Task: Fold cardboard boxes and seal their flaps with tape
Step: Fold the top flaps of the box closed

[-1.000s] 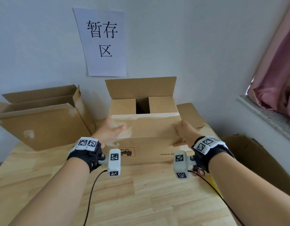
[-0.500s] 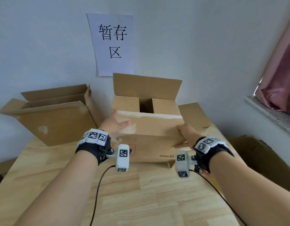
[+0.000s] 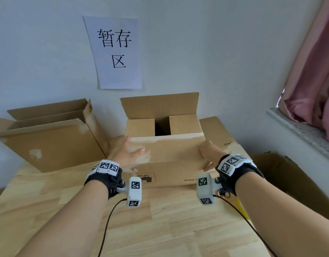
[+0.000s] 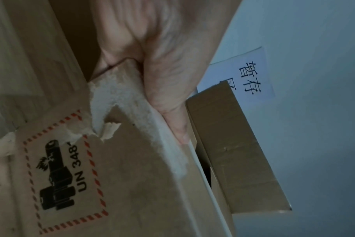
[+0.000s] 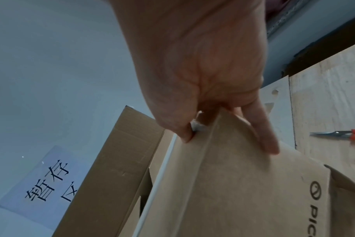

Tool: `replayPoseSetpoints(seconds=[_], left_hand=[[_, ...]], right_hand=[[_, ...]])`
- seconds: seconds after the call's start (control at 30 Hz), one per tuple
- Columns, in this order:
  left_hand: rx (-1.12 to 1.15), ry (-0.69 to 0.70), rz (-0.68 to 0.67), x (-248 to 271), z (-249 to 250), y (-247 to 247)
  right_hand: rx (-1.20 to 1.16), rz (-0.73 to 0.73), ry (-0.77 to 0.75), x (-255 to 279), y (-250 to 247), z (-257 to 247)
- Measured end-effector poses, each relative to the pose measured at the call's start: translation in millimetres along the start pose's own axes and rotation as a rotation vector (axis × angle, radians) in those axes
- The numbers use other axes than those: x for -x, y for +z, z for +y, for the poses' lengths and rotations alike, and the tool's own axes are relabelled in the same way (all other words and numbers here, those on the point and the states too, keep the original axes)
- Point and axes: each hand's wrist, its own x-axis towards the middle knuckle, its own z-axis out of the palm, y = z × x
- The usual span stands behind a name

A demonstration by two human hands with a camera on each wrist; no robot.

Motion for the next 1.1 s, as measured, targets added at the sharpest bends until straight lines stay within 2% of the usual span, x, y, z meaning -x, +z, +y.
replayPoseSetpoints(seconds=[0.03, 0.07, 0.1, 0.13, 0.2, 0.27, 0.3, 0.37, 0.47, 0.57, 0.73, 0.83, 1.0, 1.1], left_hand=[[-0.064, -0.006, 0.001, 0.5, 1.9, -0.4], [-0.152, -0.013, 0.011, 0.4, 3.5, -2.1], [-0.248, 0.003, 0.027, -1.8, 3.1, -4.6], [-0.331, 0.054, 0.035, -3.5, 2.4, -7.2], [-0.436, 0.186, 0.017, -4.3, 0.6, -9.2], [-0.507, 0.222, -0.042, -3.7, 0.8, -8.5], [-0.562, 0.204, -0.086, -3.6, 2.0, -9.6], [-0.673, 0.145, -0.189, -0.1, 8.1, -14.7], [-0.724, 0.112, -0.321, 9.0, 16.1, -26.4], [-0.749, 0.110, -0.354, 13.9, 18.2, -28.5], [-0.759, 0.118, -0.350, 13.9, 20.4, -33.1], [-0.809, 0.138, -0.365, 16.4, 25.9, -35.9], [-0.852, 0.159, -0.391, 12.7, 27.9, -40.7], [-0.860, 0.161, -0.381, 5.8, 24.6, -41.6]], right_hand=[[0.349, 0.029, -0.067, 5.9, -2.4, -0.3], [0.681, 0.027, -0.202, 7.9, -4.0, -3.1], [0.838, 0.038, -0.236, 9.6, -5.1, -7.9], [0.860, 0.035, -0.277, 11.5, -5.1, -9.6], [0.781, 0.065, -0.219, 7.7, -3.6, -8.3], [0.442, 0.028, -0.110, 2.5, -2.2, -10.0], [0.410, 0.032, -0.109, 1.9, -2.8, -9.2], [0.456, 0.053, -0.168, -4.6, -5.3, -11.6], [0.582, 0.072, -0.163, -10.7, -5.0, -22.7], [0.707, 0.111, -0.227, -8.9, -1.9, -39.3], [0.814, 0.309, -0.601, -13.2, 12.0, -81.8], [0.808, 0.344, -0.770, -16.8, 21.7, -109.7], [0.926, 0.273, -0.718, -27.8, 33.3, -131.6], [1.053, 0.321, -0.683, -27.0, 30.5, -131.4]])
